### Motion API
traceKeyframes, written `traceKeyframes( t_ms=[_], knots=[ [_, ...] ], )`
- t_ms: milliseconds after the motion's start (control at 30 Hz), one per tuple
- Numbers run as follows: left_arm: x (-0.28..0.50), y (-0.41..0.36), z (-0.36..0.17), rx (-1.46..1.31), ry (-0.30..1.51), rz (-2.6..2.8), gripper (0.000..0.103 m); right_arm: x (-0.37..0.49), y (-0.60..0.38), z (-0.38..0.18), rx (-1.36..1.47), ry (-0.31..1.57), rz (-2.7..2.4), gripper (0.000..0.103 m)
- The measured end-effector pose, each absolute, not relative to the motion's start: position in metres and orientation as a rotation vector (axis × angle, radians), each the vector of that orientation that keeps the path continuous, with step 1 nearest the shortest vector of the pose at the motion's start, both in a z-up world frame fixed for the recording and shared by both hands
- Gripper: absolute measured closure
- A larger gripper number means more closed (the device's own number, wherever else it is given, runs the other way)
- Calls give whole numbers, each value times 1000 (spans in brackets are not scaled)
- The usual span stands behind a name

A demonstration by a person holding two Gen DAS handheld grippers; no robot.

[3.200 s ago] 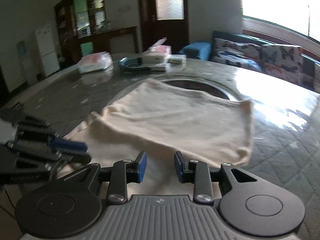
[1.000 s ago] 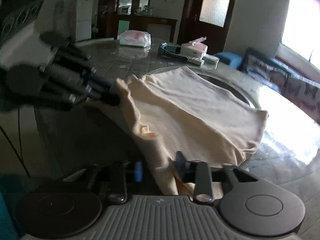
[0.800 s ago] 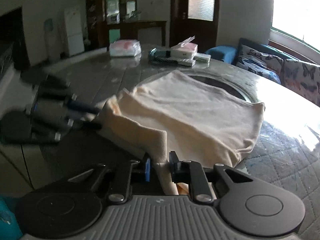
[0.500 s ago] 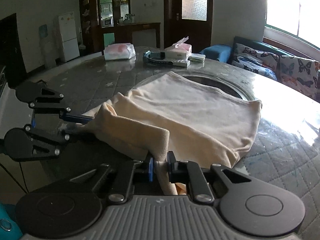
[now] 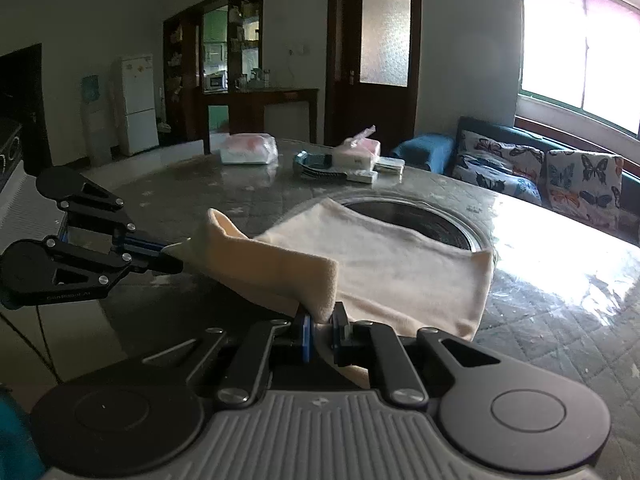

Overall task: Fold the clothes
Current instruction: 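Lift the held hem with both grippers and fold it toward the collar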

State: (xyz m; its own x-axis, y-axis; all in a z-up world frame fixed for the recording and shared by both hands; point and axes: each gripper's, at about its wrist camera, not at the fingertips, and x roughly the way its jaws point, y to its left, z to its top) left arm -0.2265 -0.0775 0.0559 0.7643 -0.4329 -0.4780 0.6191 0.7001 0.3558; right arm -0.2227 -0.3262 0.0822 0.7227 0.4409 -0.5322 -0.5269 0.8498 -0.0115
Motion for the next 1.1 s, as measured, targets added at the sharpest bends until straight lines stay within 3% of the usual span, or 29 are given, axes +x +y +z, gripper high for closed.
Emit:
traceKeyframes(
  t_ms=[433, 833, 1100],
  knots=[
    [-280, -71, 66, 525, 369, -639, 98, -292, -325, 93, -160, 570, 580, 94],
    [-196, -80, 90, 414, 341, -586, 98, -231, -334, 117, -155, 562, 541, 94],
    [-84, -102, 78, 370, 461, -500, 98, -117, -337, 110, -161, 637, 484, 94]
  ],
)
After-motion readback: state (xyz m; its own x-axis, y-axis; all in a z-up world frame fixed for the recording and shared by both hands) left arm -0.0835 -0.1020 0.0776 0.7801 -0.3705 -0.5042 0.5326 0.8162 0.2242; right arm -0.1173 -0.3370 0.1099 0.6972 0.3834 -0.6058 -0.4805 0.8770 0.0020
